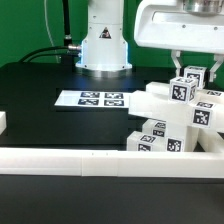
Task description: Assemble chair
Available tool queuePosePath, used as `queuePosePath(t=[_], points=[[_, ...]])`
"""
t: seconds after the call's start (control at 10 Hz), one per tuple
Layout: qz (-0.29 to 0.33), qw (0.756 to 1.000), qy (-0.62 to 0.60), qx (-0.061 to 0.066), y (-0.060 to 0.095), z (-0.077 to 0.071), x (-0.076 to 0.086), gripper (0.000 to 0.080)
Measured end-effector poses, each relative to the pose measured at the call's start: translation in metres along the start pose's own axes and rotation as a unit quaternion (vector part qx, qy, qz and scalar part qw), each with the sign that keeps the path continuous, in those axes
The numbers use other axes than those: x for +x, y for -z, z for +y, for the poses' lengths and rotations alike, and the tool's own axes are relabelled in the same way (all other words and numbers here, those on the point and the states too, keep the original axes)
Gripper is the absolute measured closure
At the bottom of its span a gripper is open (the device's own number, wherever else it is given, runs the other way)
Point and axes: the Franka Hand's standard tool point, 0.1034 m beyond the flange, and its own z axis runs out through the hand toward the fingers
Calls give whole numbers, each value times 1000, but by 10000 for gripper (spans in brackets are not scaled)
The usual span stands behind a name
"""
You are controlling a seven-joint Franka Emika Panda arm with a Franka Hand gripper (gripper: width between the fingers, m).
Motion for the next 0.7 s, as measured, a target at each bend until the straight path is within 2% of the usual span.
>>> queuePosePath(t=[0.2, 0.4, 0.5, 0.6, 0.7], points=[[-4, 996, -93, 9, 0, -1, 0, 515], [-3, 991, -136, 10, 0, -2, 0, 515], [-3, 993, -120, 9, 0, -2, 1, 420], [-1, 996, -87, 10, 2, -3, 2, 420], [0, 997, -71, 11, 2, -4, 3, 246]])
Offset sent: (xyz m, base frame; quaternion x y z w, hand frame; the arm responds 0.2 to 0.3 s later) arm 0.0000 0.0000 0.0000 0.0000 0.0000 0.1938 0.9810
